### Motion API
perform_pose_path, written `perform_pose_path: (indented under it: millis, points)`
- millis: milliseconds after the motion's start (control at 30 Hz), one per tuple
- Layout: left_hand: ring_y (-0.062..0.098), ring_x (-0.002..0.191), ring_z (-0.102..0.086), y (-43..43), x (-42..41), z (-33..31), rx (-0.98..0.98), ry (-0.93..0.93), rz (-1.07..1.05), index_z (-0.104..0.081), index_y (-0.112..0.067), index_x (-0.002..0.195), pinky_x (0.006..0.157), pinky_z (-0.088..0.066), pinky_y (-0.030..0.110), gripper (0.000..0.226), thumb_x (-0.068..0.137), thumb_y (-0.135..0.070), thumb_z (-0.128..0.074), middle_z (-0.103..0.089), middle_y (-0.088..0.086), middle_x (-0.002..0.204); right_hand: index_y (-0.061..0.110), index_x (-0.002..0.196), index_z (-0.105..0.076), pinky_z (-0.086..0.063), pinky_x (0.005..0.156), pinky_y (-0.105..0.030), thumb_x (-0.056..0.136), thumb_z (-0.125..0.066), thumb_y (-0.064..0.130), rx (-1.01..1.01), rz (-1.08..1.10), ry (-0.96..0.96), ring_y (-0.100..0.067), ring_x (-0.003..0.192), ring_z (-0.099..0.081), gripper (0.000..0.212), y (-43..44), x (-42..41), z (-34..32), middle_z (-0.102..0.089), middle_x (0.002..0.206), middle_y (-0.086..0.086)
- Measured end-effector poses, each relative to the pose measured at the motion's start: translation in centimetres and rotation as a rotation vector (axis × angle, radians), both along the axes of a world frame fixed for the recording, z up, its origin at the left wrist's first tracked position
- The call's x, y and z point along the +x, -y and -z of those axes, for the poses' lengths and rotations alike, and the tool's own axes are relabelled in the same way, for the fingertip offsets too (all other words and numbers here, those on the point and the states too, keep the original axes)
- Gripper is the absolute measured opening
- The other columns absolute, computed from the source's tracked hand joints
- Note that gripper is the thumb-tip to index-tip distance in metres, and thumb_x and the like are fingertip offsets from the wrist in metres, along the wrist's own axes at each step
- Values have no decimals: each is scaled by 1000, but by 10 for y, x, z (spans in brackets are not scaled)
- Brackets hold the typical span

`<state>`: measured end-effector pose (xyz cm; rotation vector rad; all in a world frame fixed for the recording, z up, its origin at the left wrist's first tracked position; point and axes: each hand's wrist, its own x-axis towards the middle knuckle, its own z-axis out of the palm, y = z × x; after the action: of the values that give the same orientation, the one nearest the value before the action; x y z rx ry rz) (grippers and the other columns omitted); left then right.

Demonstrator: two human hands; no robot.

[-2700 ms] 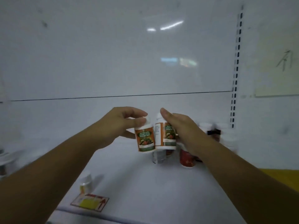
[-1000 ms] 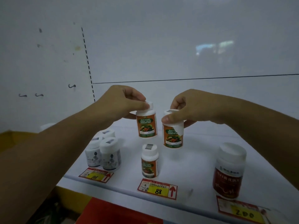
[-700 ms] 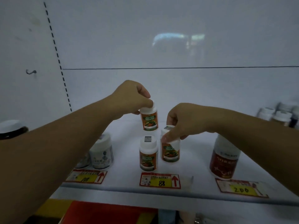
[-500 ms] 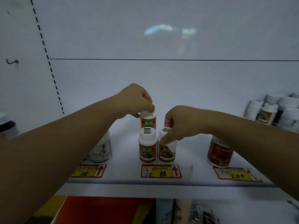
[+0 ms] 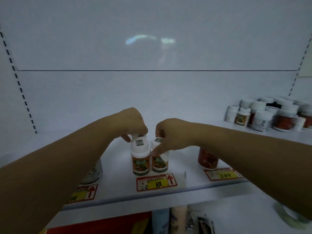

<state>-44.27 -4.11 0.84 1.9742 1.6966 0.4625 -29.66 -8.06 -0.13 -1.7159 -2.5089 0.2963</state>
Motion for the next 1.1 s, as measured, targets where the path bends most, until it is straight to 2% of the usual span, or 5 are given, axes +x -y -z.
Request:
perform_pose_path:
  millis: [200,300,533,933,1100]
  points:
    - [20,90,-59,-1,-2,0,3,-106,12,-64,-8,102,66,-54,29,19,84,-13,-61,-63,9,106,16,131,-47,-44,89,-32,83,-56,57,56,19,-11,-21,109,-54,64,7,5,7,-57,128,-4]
    - [21,107,-53,4,7,0,131,-210,21,-57,-12,122,84,-46,31,35,91,-28,-55,-55,8,129,19,143,-33,-36,105,-37,88,-46,57,181,-10,-27,-23,130,-41,68,21,28,2,-41,147,-4]
    - [19,148,2,27,90,-8,296,-310,154,-31,-20,145,118,-8,40,58,95,-49,-37,-19,0,158,21,149,-17,-10,117,-40,94,-36,54,314,23,67,-21,147,-1,68,59,143,-5,-6,160,-5]
    - [13,147,1,63,327,-5,368,-423,393,-27,-25,146,118,-13,35,60,94,-51,-38,-16,-3,159,24,150,-12,-11,119,-39,93,-39,54,221,206,74,-20,147,1,70,120,373,28,-2,161,-3]
    - [20,137,-32,53,383,-1,350,-383,473,-45,-23,134,108,-28,30,45,94,-41,-47,-41,1,146,25,151,-12,-12,117,-37,93,-40,53,198,233,75,-19,147,0,70,111,424,37,0,161,-3]
